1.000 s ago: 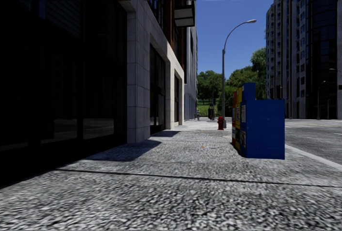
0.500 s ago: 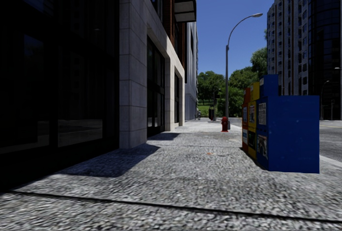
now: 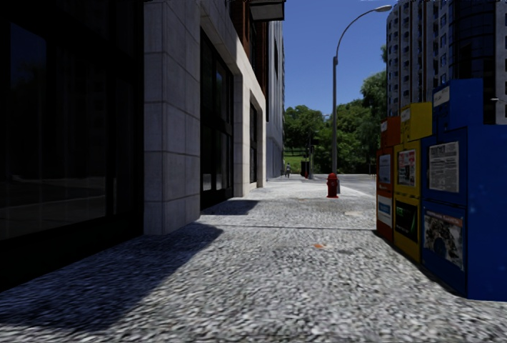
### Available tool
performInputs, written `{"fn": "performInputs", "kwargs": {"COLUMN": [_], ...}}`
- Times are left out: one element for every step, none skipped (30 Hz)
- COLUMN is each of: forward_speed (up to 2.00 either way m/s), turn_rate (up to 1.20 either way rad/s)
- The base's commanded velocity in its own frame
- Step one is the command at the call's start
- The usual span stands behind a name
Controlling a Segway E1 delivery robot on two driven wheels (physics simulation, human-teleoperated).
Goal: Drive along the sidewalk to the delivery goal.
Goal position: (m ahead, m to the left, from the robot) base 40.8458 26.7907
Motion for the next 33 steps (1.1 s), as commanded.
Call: {"fn": "performInputs", "kwargs": {"forward_speed": [2.0, 2.0, 2.0, 2.0, 2.0, 2.0, 2.0, 2.0, 2.0, 2.0, 2.0, 2.0, 2.0, 2.0, 2.0, 2.0, 2.0, 2.0, 2.0, 2.0, 2.0, 2.0, 2.0, 2.0, 2.0, 2.0, 2.0, 2.0, 2.0, 2.0, 2.0, 2.0, 2.0], "turn_rate": [-0.31, -0.31, -0.31, -0.31, -0.31, -0.31, -0.31, -0.31, -0.31, -0.31, -0.31, -0.31, -0.31, -0.31, -0.31, -0.23, -0.23, 0.0, 0.0, 0.0, 0.0, 0.0, 0.0, 0.0, 0.0, 0.0, 0.0, 0.0, 0.0, 0.0, 0.0, 0.0, 0.0]}}
